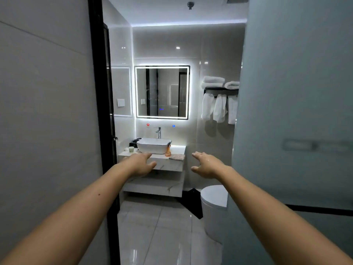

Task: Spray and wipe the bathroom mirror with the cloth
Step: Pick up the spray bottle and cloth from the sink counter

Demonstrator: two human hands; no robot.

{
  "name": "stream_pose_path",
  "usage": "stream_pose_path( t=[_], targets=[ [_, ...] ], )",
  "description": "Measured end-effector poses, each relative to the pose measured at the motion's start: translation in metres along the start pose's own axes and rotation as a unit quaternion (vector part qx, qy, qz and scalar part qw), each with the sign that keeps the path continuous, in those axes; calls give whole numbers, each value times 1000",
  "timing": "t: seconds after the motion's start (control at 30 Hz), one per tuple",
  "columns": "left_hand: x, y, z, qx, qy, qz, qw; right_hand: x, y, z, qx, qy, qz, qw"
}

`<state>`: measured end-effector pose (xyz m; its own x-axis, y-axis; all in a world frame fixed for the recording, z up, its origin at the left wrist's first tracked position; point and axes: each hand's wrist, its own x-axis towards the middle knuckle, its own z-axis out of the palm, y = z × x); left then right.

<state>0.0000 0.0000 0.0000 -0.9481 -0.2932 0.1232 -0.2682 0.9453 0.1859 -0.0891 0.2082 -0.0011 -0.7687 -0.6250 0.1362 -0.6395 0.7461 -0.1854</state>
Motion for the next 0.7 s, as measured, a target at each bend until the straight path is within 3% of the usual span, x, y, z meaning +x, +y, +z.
stream_pose_path(
  t=[0.13,0.7],
  targets=[
    [37,-12,8,19,4,6,1000,42,5,14,5,3,8,1000],
    [349,-91,57,-9,-53,18,998,351,66,73,61,-12,72,995]
  ],
)
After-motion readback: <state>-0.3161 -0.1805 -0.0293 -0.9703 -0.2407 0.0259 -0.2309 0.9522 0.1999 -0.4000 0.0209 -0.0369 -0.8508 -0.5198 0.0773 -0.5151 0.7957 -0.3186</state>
